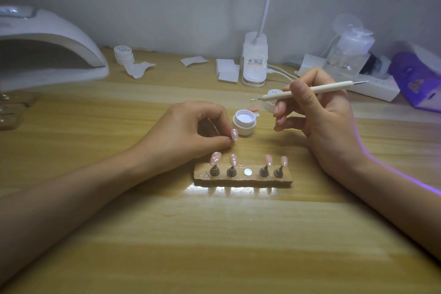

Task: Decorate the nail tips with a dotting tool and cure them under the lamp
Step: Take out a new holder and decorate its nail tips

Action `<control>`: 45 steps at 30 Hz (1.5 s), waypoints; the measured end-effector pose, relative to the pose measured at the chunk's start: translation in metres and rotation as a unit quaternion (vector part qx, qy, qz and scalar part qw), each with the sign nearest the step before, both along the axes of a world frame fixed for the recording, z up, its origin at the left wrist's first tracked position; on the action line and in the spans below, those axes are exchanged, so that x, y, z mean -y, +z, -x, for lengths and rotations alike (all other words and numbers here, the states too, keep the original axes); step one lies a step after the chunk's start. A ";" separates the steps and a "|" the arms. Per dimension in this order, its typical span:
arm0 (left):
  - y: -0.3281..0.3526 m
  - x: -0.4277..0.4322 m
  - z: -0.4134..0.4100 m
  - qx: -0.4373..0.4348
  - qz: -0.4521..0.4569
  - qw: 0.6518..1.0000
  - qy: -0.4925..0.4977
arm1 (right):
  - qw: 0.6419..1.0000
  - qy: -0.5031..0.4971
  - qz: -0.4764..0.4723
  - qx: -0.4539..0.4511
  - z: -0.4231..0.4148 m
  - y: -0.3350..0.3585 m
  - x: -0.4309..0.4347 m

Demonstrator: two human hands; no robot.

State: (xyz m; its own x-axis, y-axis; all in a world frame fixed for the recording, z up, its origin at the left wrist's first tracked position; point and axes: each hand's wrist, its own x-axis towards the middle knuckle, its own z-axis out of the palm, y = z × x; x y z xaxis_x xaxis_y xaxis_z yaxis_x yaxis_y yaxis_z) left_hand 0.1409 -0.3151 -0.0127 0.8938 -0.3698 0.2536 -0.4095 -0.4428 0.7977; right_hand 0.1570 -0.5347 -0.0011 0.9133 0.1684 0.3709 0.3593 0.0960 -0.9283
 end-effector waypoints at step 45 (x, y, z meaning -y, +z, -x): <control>0.000 0.000 0.000 -0.007 -0.007 1.000 0.005 | 0.991 0.092 0.050 -0.086 0.013 -0.004 -0.007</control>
State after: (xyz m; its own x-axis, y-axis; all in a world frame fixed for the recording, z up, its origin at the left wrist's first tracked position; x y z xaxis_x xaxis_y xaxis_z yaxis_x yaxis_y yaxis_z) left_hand 0.1408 -0.3147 -0.0127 0.9013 -0.3637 0.2352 -0.3930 -0.4583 0.7972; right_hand 0.1442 -0.5278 -0.0054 0.9116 0.3670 0.1853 0.1799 0.0492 -0.9825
